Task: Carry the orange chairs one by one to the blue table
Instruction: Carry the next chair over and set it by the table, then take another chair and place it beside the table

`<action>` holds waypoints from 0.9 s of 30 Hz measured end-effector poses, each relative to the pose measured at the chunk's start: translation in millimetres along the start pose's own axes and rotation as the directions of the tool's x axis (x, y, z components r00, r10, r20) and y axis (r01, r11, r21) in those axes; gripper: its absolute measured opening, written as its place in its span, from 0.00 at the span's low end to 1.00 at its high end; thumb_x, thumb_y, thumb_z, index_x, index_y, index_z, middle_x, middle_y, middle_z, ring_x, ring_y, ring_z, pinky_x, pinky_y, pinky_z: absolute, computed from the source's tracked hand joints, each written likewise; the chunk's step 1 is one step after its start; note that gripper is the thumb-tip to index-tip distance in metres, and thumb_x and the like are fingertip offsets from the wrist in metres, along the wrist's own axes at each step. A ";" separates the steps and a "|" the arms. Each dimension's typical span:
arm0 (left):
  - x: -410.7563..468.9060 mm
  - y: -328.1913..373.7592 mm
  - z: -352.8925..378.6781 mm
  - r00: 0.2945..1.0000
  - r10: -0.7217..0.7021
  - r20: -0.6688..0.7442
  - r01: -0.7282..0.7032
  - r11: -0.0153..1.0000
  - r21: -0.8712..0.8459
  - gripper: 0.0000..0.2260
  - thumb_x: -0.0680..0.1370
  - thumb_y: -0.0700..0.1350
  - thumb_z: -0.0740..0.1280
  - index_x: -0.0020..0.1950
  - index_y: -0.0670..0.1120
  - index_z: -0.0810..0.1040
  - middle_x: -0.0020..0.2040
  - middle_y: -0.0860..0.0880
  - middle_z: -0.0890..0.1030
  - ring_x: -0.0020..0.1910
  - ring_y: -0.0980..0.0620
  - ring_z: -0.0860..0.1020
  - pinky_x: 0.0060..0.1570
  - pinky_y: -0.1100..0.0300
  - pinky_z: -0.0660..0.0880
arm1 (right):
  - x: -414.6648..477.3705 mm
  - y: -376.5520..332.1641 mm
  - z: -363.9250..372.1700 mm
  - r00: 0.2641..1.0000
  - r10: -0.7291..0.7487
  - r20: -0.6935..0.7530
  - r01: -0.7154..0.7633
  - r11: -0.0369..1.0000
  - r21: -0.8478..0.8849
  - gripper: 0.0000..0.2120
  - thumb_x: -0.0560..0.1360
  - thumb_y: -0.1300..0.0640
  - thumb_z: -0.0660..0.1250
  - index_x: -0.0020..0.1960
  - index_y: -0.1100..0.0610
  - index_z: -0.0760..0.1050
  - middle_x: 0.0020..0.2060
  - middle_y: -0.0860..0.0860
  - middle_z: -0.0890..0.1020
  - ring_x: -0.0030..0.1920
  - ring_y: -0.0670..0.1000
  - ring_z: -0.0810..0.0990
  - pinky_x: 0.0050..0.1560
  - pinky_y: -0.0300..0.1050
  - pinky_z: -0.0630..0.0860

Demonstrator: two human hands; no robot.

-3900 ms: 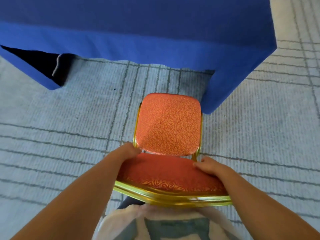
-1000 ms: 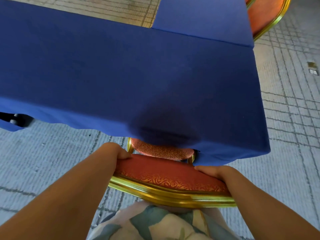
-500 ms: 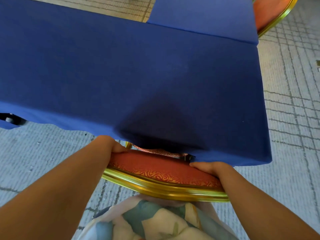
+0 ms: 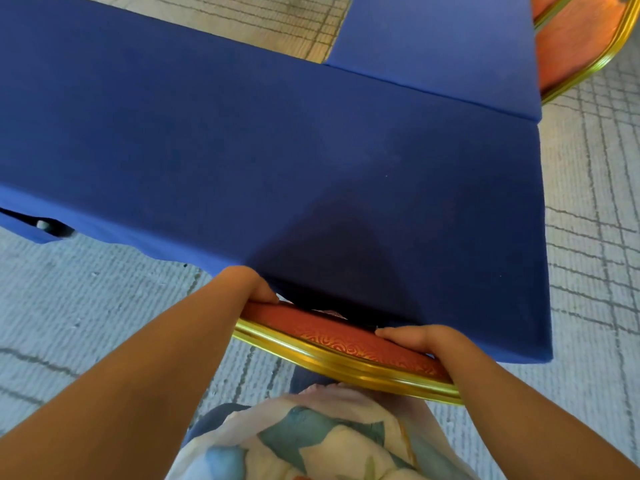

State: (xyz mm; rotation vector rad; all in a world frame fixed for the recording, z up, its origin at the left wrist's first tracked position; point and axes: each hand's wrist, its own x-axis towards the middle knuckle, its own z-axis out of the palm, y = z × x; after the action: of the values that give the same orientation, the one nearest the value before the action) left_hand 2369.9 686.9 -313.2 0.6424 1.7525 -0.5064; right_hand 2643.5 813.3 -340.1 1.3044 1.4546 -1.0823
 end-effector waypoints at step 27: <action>-76.1 -467.7 -33.8 0.665 -0.262 -0.699 -0.390 0.677 -0.624 0.12 0.78 0.52 0.62 0.46 0.44 0.78 0.51 0.41 0.83 0.50 0.43 0.81 0.55 0.47 0.77 | -135.6 -509.2 207.3 0.640 -0.768 -0.025 0.706 0.601 -0.375 0.17 0.78 0.51 0.62 0.47 0.67 0.72 0.44 0.53 0.65 0.44 0.53 0.63 0.39 0.45 0.61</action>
State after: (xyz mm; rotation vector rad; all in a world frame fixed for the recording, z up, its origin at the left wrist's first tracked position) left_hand 2055.6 341.5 -225.7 0.3056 2.4632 0.6837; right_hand 2156.5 545.1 -232.3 0.5226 2.3257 -1.1534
